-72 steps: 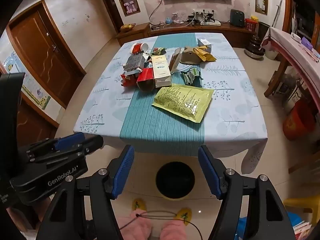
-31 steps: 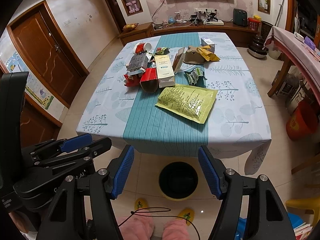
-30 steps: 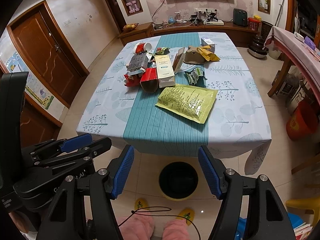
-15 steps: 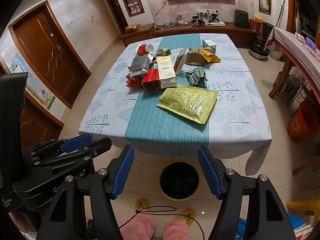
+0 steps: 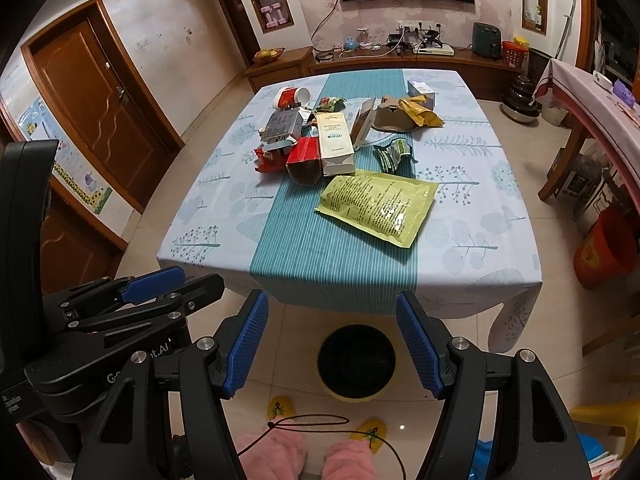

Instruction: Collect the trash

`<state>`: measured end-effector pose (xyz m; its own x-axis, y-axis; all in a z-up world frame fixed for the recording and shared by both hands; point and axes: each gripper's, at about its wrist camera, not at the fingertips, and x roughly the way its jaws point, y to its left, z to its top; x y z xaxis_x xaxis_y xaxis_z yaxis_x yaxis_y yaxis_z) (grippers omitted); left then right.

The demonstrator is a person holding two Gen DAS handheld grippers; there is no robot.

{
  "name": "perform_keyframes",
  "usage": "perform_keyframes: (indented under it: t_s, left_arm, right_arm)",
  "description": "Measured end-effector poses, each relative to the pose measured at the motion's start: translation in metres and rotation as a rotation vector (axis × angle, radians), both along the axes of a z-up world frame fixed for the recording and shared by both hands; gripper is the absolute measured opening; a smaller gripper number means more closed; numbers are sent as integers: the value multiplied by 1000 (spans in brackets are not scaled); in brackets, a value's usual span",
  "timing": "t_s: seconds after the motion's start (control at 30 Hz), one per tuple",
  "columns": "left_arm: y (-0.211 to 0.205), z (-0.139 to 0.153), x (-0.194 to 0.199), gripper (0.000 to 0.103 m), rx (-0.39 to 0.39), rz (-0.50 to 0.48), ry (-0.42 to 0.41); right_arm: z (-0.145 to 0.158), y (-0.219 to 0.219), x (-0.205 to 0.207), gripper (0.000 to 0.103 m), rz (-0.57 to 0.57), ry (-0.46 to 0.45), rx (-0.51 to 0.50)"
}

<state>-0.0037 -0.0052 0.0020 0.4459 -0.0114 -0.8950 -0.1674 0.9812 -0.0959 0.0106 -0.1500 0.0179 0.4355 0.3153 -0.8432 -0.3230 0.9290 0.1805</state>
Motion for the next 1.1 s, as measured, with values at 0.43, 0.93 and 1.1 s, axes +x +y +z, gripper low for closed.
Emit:
perform_keyframes:
  t_s: [0.43, 0.93, 1.1]
  left_arm:
    - [0, 0, -2, 38, 2, 5, 2]
    - [7, 3, 9, 38, -3, 42, 38]
    - [23, 5, 19, 38, -3, 77, 42]
  right_arm:
    - [-4, 0, 4, 68, 7, 8, 3]
    - [-9, 2, 22, 68, 39, 48, 53]
    - [-6, 13, 32, 68, 57, 46, 58]
